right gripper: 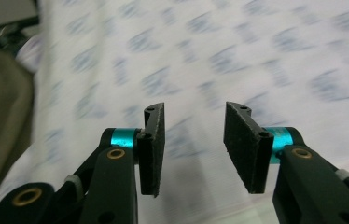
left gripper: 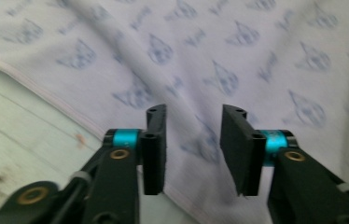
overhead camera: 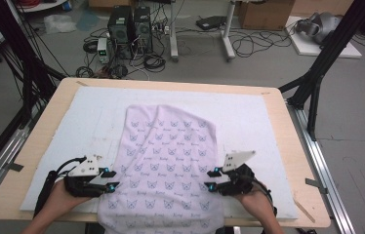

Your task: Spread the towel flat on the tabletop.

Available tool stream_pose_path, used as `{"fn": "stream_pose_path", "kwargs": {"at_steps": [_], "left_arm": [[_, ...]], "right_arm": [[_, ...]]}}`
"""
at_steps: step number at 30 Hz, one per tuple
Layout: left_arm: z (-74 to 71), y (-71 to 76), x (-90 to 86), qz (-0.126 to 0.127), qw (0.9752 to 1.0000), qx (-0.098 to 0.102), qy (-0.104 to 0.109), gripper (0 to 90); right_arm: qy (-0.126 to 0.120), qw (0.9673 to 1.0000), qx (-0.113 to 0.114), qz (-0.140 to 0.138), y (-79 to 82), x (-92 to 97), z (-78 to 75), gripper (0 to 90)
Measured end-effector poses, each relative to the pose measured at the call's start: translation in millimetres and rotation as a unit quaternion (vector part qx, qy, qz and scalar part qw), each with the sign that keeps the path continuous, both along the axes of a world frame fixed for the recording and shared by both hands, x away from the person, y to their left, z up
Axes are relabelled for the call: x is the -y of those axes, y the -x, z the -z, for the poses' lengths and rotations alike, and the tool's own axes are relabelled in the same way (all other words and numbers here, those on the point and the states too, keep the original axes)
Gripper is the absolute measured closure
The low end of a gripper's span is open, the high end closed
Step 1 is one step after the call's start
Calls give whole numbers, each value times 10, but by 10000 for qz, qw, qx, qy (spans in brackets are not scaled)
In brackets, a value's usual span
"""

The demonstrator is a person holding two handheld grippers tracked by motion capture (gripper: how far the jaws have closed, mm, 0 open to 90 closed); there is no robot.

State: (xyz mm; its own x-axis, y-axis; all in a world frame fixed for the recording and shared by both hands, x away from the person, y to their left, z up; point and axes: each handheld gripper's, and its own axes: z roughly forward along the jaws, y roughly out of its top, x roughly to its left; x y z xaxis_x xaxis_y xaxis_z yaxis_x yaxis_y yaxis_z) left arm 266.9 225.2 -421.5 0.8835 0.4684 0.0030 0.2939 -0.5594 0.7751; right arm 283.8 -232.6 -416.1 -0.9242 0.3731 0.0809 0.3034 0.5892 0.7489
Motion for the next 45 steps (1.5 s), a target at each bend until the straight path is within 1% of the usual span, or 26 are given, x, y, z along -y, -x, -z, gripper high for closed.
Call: {"fn": "stream_pose_path", "kwargs": {"at_steps": [5, 10, 12, 13, 15, 17, 19, 22, 23, 25, 28, 29, 30, 31, 32, 34, 35, 36, 37, 38, 39, 40, 41, 43, 44, 45], "left_arm": [[-56, -306, 115, -207, 9997, 53, 128, 531], [-93, -573, 188, -424, 9986, 117, 285, 503], [-96, -681, 208, -487, 9984, 59, 275, 503], [-83, -724, 216, -539, 9979, 69, 349, 507], [-55, -810, 231, -603, 9978, 100, 267, 524], [2, -889, 249, -615, 9979, 29, 187, 545], [66, -933, 270, -639, 9979, -41, 67, 556], [126, -951, 294, -633, 9978, -120, -133, 558], [136, -949, 301, -627, 9978, -126, -151, 558], [142, -944, 315, -583, 9980, -134, -185, 558], [156, -934, 338, -550, 9981, -154, -236, 557], [161, -932, 343, -537, 9981, -169, -255, 557], [165, -931, 347, -512, 9982, -175, -264, 557], [163, -928, 346, -486, 9983, -174, -268, 557], [161, -919, 343, -492, 9983, -190, -238, 557], [152, -905, 319, -478, 9985, -188, -166, 557], [150, -897, 305, -475, 9986, -194, -131, 557], [146, -887, 290, -489, 9986, -188, -101, 557], [145, -881, 274, -516, 9985, -185, -66, 557], [146, -883, 260, -513, 9985, -200, -43, 557], [148, -883, 252, -531, 9984, -212, -32, 556], [147, -884, 246, -532, 9983, -226, -38, 552], [150, -882, 246, -537, 9983, -215, -13, 549], [144, -873, 245, -529, 9984, -196, -2, 545], [143, -872, 246, -517, 9985, -171, -1, 543], [144, -871, 248, -526, 9985, -175, 10, 541]], "right_arm": [[-93, 9991, 128, 406, -412, 53, -122, 538], [-167, 9980, 143, 585, -758, 79, -152, 510], [-93, 9979, 130, 620, -885, 75, -133, 500], [-108, 9977, 106, 655, -936, 74, -109, 501], [-143, 9969, -38, 773, -1047, 90, -31, 500], [-140, 9960, -55, 886, -1129, 104, 47, 505], [-102, 9952, -142, 964, -1167, 90, 107, 505], [156, 9954, -173, 928, -1195, 35, 188, 514], [256, 9953, -164, 915, -1203, 18, 209, 532], [375, 9949, -141, 927, -1215, -13, 245, 594], [397, 9944, -37, 978, -1235, -19, 244, 736], [368, 9949, -57, 936, -1236, -20, 242, 851], [377, 9955, -96, 859, -1233, -29, 236, 867], [435, 9955, -45, 837, -1221, -51, 226, 871], [413, 9962, -33, 765, -1199, -84, 209, 875], [206, 9988, -51, 443, -1107, -196, 138, 877], [94, 9997, -41, 211, -1041, -279, 97, 876], [55, 9999, -110, -81, -973, -358, 59, 864], [120, 9994, -57, -315, -920, -424, 23, 807], [192, 9993, 30, -334, -880, -472, -14, 764], [193, 9993, 95, -305, -875, -487, -49, 745], [168, 9996, 131, -182, -891, -482, -79, 707], [202, 9996, 196, -8, -934, -468, -99, 692], [241, 9991, 175, 300, -1025, -434, -108, 652], [294, 9979, 242, 526, -1075, -423, -105, 620], [297, 9972, 184, 666, -1131, -414, -101, 618]]}}
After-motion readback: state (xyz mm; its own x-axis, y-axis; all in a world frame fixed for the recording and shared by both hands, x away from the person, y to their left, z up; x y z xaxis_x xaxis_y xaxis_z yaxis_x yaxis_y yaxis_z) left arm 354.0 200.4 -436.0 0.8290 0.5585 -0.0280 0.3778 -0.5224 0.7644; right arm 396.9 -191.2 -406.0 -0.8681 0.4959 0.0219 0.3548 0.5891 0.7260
